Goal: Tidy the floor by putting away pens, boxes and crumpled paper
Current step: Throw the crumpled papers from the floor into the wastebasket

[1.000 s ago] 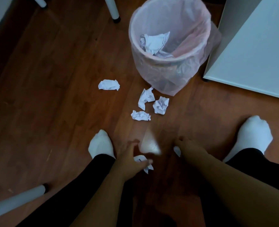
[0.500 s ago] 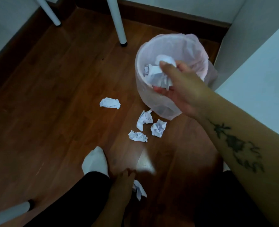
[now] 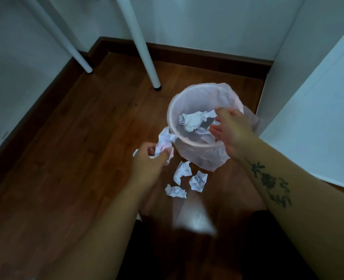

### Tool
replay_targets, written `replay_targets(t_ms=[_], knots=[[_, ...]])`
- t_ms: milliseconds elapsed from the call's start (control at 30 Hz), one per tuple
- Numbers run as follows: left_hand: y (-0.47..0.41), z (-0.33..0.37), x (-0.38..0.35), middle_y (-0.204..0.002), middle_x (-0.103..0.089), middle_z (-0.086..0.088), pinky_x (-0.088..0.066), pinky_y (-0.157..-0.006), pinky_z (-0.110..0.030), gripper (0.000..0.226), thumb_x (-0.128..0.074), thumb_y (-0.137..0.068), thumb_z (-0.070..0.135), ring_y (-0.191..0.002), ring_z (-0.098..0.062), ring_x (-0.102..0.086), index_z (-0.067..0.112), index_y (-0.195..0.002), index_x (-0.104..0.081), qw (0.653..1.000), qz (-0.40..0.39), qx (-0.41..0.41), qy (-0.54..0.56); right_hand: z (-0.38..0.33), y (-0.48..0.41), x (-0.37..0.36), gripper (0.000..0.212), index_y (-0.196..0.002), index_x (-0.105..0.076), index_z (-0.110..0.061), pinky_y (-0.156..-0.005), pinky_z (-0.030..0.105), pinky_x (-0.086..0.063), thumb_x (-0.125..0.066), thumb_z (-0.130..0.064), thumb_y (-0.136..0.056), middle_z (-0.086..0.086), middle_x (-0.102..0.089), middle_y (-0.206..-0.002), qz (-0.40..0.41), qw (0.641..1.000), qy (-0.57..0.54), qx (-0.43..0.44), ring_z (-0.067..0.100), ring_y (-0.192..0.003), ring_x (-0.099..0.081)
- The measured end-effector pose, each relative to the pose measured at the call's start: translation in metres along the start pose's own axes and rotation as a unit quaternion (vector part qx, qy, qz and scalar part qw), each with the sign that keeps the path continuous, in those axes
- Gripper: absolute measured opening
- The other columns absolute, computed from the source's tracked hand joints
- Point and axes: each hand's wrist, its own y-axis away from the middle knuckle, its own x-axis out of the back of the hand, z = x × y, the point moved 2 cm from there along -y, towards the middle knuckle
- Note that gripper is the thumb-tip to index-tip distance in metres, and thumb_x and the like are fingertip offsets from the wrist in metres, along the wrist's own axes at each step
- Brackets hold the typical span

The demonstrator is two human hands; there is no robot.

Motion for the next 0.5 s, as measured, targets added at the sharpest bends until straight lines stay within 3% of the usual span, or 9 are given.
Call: replay_targets(t_ms=[67,167,300,400,500], knots=[[-0.005,0.038,-0.001,-0.090,-0.071,-0.002,-0.056,-0.059,-0.026,0.028,-0.077,-0.084,0.033,-0.071,-0.014,-0.068,0.016,-0.101,-0.062,0.999,-0.014,-0.030,0.013,-0.001,0.005,0.010,0.013,-0.102,-0.059,-0.015,-0.080,0.032,-0.060,-0.054,-0.024,-0.094,0.006,-0.065,-0.101,0.038,0.999,-0.028,0.024,0.020,-0.088,-0.067],[-0.015,0.076,-0.012,-0.093,-0.068,0.001,-0.054,-0.057,-0.019,0.031,-0.075,-0.086,0.035,-0.074,-0.012,-0.067,0.017,-0.106,-0.061,0.998,-0.037,-0.037,0.026,0.007,0.010,0.030,0.019,-0.100,-0.064,-0.009,-0.068,0.027,-0.057,-0.050,-0.021,-0.094,0.009,-0.067,-0.086,0.144,0.987,-0.068,0.038,0.018,-0.073,-0.065],[-0.028,0.094,-0.025,-0.094,-0.068,0.001,-0.060,-0.069,-0.026,0.043,-0.071,-0.085,0.048,-0.079,-0.016,-0.070,0.016,-0.112,-0.060,0.998,-0.016,0.003,0.065,0.032,0.012,0.051,0.022,-0.090,-0.061,-0.008,-0.052,0.024,-0.046,-0.047,-0.024,-0.094,0.007,-0.060,-0.075,0.242,0.963,-0.119,-0.005,0.014,-0.061,-0.055],[-0.030,0.089,-0.025,-0.107,-0.068,-0.002,-0.062,-0.078,-0.036,0.044,-0.066,-0.088,0.052,-0.090,-0.021,-0.070,0.018,-0.114,-0.060,0.992,-0.035,0.057,0.110,0.061,0.004,0.062,0.019,-0.085,-0.059,-0.008,-0.051,0.026,-0.043,-0.048,-0.022,-0.091,0.008,-0.056,-0.071,0.242,0.959,-0.124,-0.083,0.016,-0.057,-0.051],[-0.032,0.078,-0.018,-0.118,-0.063,-0.006,-0.059,-0.084,-0.040,0.057,-0.057,-0.090,0.059,-0.105,-0.028,-0.066,0.017,-0.128,-0.052,0.951,-0.113,0.139,0.252,0.102,-0.009,0.064,0.018,-0.090,-0.062,-0.011,-0.059,0.030,-0.047,-0.051,-0.026,-0.092,0.006,-0.056,-0.075,0.164,0.959,-0.109,-0.202,0.017,-0.064,-0.053]])
